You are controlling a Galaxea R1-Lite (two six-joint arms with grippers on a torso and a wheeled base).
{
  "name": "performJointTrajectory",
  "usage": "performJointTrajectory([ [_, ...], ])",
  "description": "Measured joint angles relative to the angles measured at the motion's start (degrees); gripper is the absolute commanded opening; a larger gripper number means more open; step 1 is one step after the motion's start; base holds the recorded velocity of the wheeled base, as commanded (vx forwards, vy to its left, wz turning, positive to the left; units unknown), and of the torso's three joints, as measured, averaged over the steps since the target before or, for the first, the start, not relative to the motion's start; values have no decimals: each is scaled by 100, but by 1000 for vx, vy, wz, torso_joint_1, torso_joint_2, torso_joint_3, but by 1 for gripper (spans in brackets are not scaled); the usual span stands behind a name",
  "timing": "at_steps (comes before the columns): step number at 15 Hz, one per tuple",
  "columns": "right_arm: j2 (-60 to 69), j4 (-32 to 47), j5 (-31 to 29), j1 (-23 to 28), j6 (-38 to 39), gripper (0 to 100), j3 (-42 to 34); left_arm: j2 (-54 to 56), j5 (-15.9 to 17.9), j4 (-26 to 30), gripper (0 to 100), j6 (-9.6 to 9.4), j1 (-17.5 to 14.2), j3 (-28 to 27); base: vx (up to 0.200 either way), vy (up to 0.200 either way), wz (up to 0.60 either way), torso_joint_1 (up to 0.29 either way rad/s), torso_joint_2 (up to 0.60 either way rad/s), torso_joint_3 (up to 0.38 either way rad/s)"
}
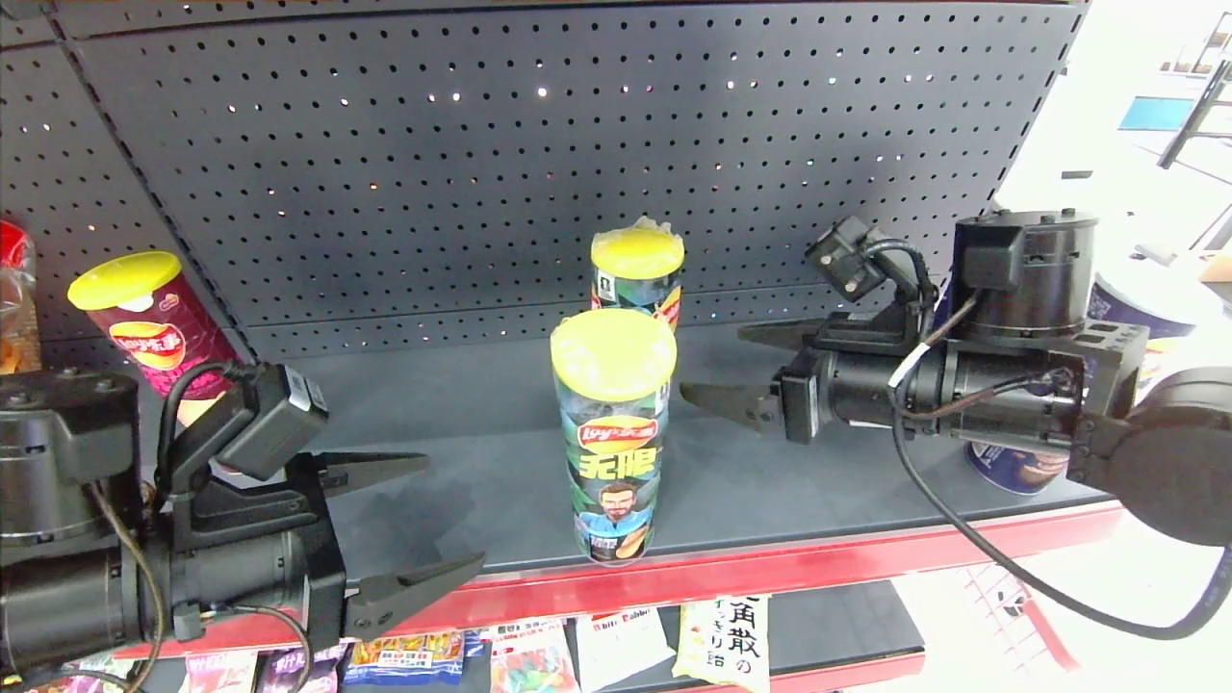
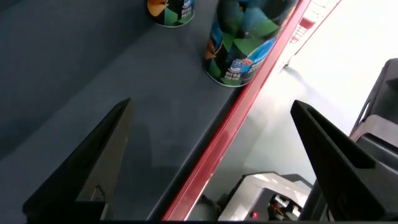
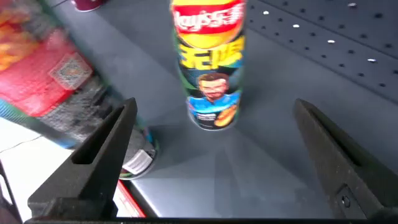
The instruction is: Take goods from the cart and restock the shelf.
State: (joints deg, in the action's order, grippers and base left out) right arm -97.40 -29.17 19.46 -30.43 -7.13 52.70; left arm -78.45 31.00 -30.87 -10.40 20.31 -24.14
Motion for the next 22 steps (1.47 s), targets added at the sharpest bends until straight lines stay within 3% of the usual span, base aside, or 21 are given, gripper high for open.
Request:
performJointTrajectory([
  [6, 628, 5, 6, 105, -22, 100, -813, -346, -300, -9, 100, -30, 44, -37, 0, 0, 0, 0, 0, 0],
  [9, 1270, 6, 38, 33, -22, 100, -1440, -763, -490, -176, 100, -207, 69, -193, 0, 0, 0, 0, 0, 0],
  [12, 2105, 9, 39, -2, 7, 100, -2002, -1340, -717, -279, 100, -262, 289, -546, 0, 0, 0, 0, 0, 0],
  [15, 2566, 9, 2, 9, 202, 100, -2089, -1786, -856, -312, 100, -249, 505, -935, 0, 0, 0, 0, 0, 0],
  [22, 2805, 6, 0, 63, 234, 100, -2081, -2149, -853, -305, 100, -244, 575, -1172, 0, 0, 0, 0, 0, 0],
])
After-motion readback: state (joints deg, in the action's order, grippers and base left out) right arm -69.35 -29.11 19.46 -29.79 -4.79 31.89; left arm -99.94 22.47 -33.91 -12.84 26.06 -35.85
